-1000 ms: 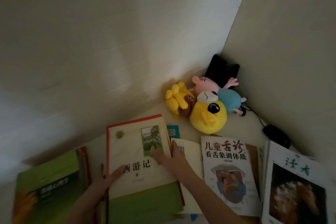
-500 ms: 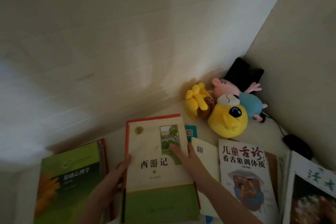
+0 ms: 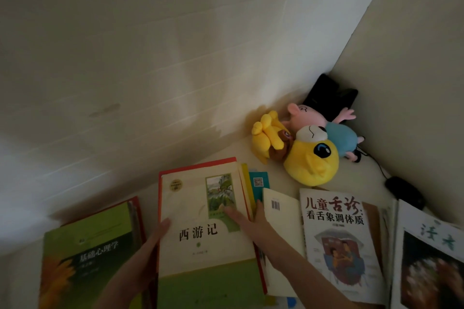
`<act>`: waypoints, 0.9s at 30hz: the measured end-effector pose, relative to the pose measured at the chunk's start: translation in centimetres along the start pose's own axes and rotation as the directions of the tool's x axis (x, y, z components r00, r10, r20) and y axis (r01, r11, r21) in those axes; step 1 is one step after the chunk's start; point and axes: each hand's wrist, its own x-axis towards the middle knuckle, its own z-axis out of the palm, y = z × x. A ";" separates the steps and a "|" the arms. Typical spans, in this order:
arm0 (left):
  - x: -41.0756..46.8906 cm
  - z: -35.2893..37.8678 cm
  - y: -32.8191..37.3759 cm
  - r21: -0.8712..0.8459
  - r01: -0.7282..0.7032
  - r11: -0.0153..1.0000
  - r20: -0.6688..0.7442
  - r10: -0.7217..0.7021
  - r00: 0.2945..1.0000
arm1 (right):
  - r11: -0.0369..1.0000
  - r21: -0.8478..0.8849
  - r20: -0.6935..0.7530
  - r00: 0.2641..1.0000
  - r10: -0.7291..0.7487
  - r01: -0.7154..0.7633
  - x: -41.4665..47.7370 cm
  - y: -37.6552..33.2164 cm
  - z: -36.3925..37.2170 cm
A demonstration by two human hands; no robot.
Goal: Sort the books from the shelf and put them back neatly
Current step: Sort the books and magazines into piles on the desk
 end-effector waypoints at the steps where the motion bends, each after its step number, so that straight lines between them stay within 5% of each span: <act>1: -0.2 0.0 0.0 -0.007 0.001 1.000 -0.001 -0.001 1.000 | 1.000 0.006 0.012 1.000 -0.003 0.003 0.1 0.2 0.2; 9: -1.8 -1.0 -0.5 -0.045 0.101 0.994 0.143 -0.093 0.985 | 0.982 -0.185 -0.107 0.994 0.017 -0.037 1.7 -0.2 1.0; 18: -2.9 -1.4 -0.3 -0.015 -0.011 1.000 0.071 0.012 0.997 | 0.986 0.098 0.028 0.991 0.131 -0.133 3.2 -0.2 1.3; 27: -4.8 -0.8 -0.1 0.101 -0.145 0.984 -0.010 0.147 0.989 | 0.973 0.208 0.181 0.981 0.064 -0.102 0.7 -1.5 1.2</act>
